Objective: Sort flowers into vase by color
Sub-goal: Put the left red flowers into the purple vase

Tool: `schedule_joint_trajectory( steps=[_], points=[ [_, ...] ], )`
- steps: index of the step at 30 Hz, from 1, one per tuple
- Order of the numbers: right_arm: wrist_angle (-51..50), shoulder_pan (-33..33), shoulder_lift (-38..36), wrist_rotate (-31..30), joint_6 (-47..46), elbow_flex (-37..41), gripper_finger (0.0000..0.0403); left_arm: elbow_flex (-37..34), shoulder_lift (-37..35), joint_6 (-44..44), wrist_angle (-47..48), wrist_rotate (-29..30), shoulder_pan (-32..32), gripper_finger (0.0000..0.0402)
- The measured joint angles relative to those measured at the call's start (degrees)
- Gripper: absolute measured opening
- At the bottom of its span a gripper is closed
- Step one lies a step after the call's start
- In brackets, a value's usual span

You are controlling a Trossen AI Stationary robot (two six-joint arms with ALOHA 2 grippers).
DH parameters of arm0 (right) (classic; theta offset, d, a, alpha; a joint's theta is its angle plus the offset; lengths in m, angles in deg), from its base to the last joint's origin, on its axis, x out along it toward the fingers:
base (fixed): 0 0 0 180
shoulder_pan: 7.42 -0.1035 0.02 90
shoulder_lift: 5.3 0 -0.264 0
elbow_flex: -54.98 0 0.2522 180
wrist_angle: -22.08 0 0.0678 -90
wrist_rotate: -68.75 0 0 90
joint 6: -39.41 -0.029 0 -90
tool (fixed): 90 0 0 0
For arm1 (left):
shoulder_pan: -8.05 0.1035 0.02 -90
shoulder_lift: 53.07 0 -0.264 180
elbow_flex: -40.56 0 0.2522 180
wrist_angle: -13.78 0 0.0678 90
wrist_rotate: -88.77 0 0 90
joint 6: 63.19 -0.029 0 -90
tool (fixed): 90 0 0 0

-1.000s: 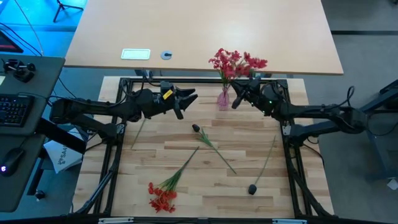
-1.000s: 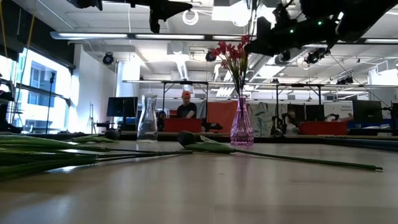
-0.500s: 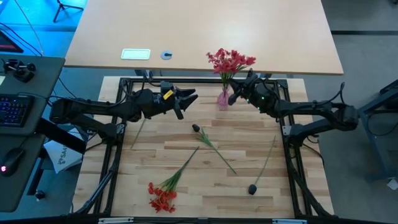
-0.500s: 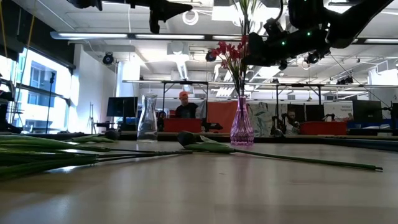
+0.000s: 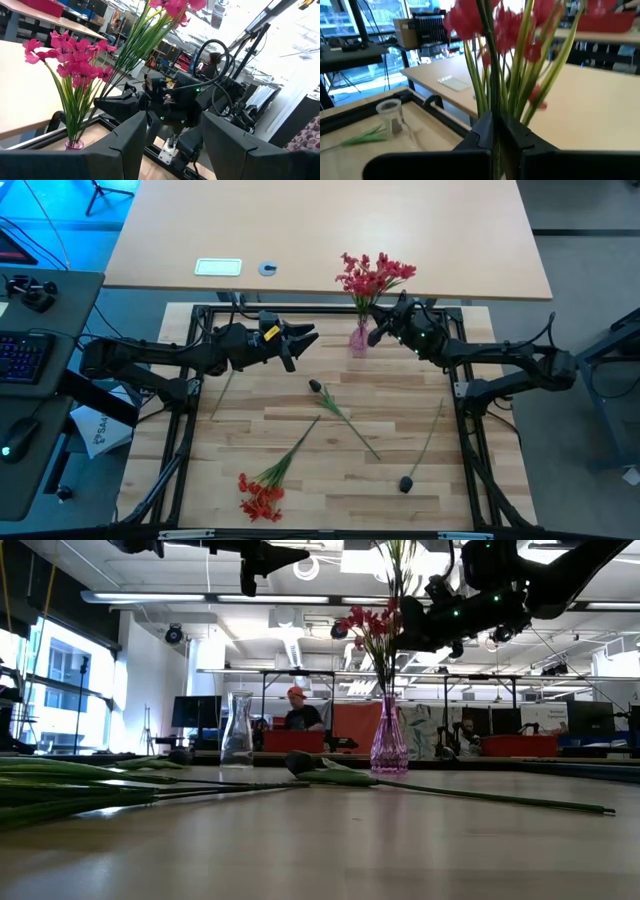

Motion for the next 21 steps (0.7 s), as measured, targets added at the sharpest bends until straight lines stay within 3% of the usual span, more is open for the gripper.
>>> schedule_joint_trajectory(
  steps=[12, 21],
  points=[
    [-0.7, -0.1, 0.0, 0.1, -1.1, 0.2, 0.0005, 0.0, 0.0, 0.0, 1.0, 0.0, 0.0, 0.0177],
    [-0.7, -0.1, -0.1, 1.4, -1.4, 0.2, 0.0080, 0.0, 0.0, 0.0, 1.1, -4.5, 0.0, 0.0177]
  ],
)
